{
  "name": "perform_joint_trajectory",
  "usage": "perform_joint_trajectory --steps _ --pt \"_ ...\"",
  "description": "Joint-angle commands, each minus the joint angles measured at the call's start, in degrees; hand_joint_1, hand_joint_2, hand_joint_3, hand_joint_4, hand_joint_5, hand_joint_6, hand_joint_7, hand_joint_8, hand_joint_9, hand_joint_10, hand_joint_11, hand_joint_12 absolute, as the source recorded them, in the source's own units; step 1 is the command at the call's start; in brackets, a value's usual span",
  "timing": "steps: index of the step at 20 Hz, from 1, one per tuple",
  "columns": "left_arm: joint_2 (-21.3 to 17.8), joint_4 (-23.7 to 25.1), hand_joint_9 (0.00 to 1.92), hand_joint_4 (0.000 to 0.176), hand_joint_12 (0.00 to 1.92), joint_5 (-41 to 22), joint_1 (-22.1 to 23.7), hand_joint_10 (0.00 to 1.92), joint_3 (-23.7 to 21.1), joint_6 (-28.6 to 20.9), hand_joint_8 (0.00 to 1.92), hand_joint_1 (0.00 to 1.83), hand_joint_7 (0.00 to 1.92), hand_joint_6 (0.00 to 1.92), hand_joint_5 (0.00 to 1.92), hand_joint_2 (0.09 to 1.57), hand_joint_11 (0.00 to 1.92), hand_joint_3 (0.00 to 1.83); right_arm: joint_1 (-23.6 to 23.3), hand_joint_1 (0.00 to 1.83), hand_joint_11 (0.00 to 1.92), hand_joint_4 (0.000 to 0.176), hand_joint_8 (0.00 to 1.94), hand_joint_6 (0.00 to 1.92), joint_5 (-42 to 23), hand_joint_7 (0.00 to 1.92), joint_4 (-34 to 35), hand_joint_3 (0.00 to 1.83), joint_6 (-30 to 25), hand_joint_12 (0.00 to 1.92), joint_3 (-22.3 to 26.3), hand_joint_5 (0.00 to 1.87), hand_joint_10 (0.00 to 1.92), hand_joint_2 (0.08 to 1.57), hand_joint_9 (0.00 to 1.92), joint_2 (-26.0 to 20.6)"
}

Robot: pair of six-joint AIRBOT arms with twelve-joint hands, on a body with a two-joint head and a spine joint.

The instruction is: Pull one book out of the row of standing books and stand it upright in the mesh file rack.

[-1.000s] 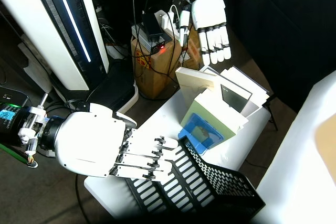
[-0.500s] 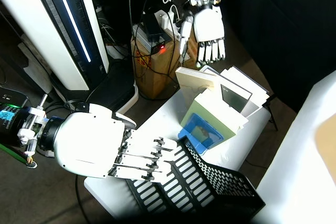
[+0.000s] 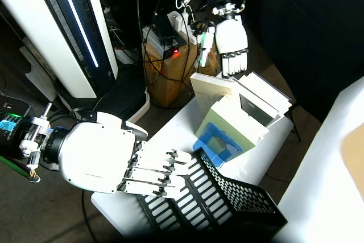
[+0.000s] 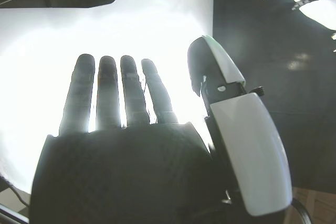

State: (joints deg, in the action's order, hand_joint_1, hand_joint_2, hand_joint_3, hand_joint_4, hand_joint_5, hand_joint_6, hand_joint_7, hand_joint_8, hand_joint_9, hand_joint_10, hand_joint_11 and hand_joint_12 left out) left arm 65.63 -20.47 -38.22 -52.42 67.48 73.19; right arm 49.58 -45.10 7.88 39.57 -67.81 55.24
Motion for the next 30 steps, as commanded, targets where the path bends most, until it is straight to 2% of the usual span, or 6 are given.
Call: perform_joint_trajectory --steps 1,6,14,19,23,30 --pt "0.08 0.38 0.39 0.0 1.92 -6.02 0.36 1.92 0.0 -0.2 1.53 0.0 0.49 0.01 0.07 1.32 0.27 0.0 -0.13 0.49 0.0 0.0 0.0 0.0 -7.04 0.0 0.61 0.0 -0.04 0.0 -0.03 0.0 0.0 1.41 0.0 -0.26" --pt "-3.39 0.64 0.53 0.0 1.92 -13.82 -2.57 1.67 -4.02 -1.68 1.36 0.33 0.64 0.14 0.7 1.37 0.36 0.0 -0.37 0.53 0.04 0.0 0.0 0.0 -7.89 0.0 -3.43 0.0 -1.28 0.02 1.22 0.01 0.0 1.42 0.0 -0.94" --pt "-11.77 0.5 0.4 0.0 1.86 -31.4 -6.34 1.39 -9.84 -3.8 0.98 0.44 0.51 0.2 0.44 1.41 0.26 0.0 -8.0 0.8 0.0 0.0 0.0 0.0 -3.11 0.0 -20.38 0.0 -3.51 0.72 4.25 0.03 0.0 1.31 0.0 -2.16" --pt "-14.4 -1.33 0.3 0.0 1.58 -33.16 -6.28 0.64 -9.27 -3.49 0.07 0.46 0.55 0.0 0.33 1.39 0.01 0.0 -16.93 0.78 0.0 0.0 0.0 0.02 5.72 0.0 -35.8 0.0 -6.72 0.04 3.43 0.02 0.0 1.22 0.0 1.36" --pt "-15.36 -2.2 0.27 0.0 1.43 -32.71 -6.06 0.23 -8.8 -2.57 0.0 0.3 0.37 0.0 0.27 1.43 0.0 0.01 -22.48 0.84 0.0 0.0 0.0 0.0 11.17 0.04 -49.25 0.0 -12.31 0.59 1.55 0.04 0.02 1.11 0.05 5.6" --pt "-15.68 -2.88 0.22 0.0 1.27 -31.42 -5.93 0.19 -8.13 -2.48 0.0 0.15 0.34 0.0 0.29 1.46 0.0 0.0 -29.19 0.76 0.0 0.0 0.0 0.0 18.4 0.01 -72.15 0.0 -21.25 0.37 -1.43 0.0 0.02 1.1 0.04 13.18"
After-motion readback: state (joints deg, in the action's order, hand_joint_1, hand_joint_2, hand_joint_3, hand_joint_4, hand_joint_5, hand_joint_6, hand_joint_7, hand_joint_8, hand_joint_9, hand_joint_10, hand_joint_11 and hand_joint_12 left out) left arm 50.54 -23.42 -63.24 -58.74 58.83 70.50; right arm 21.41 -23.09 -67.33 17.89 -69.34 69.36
